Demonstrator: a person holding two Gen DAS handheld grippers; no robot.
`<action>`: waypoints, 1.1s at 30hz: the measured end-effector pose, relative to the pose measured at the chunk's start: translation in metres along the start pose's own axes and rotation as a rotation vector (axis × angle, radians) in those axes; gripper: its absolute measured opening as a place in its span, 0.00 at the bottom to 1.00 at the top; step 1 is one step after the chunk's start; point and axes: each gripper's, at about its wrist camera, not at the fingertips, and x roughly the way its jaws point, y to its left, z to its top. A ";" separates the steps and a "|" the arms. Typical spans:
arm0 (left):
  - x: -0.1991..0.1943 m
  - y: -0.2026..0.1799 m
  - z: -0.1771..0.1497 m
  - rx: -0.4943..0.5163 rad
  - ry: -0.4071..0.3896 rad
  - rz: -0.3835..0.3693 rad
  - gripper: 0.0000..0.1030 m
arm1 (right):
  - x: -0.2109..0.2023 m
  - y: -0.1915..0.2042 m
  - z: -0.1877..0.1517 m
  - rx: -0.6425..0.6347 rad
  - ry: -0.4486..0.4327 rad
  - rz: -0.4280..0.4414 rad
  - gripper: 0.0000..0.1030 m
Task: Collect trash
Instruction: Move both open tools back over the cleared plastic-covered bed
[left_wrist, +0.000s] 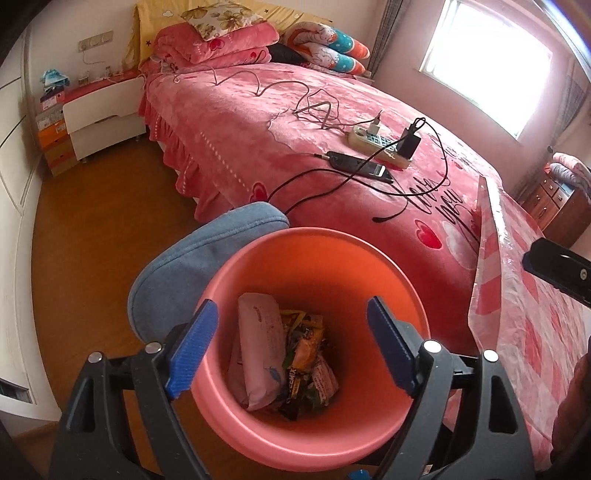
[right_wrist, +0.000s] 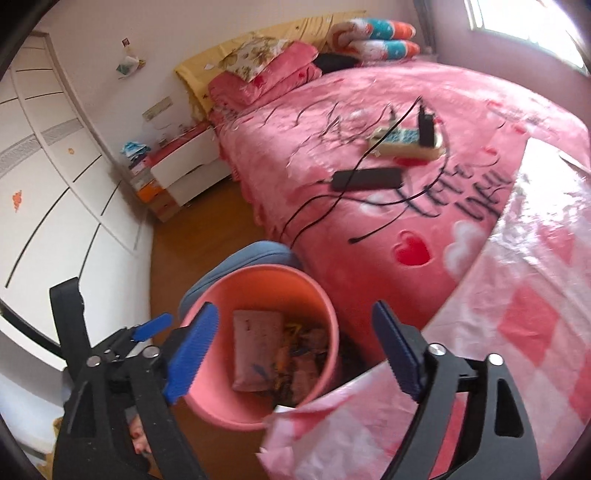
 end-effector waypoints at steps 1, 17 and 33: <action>0.000 -0.003 0.000 0.005 -0.003 0.000 0.84 | -0.002 -0.002 -0.001 -0.001 -0.004 -0.011 0.87; -0.025 -0.091 0.005 0.196 -0.085 0.000 0.89 | -0.065 -0.063 -0.036 0.053 -0.101 -0.227 0.90; -0.047 -0.195 -0.006 0.368 -0.127 -0.076 0.93 | -0.145 -0.137 -0.074 0.229 -0.222 -0.364 0.91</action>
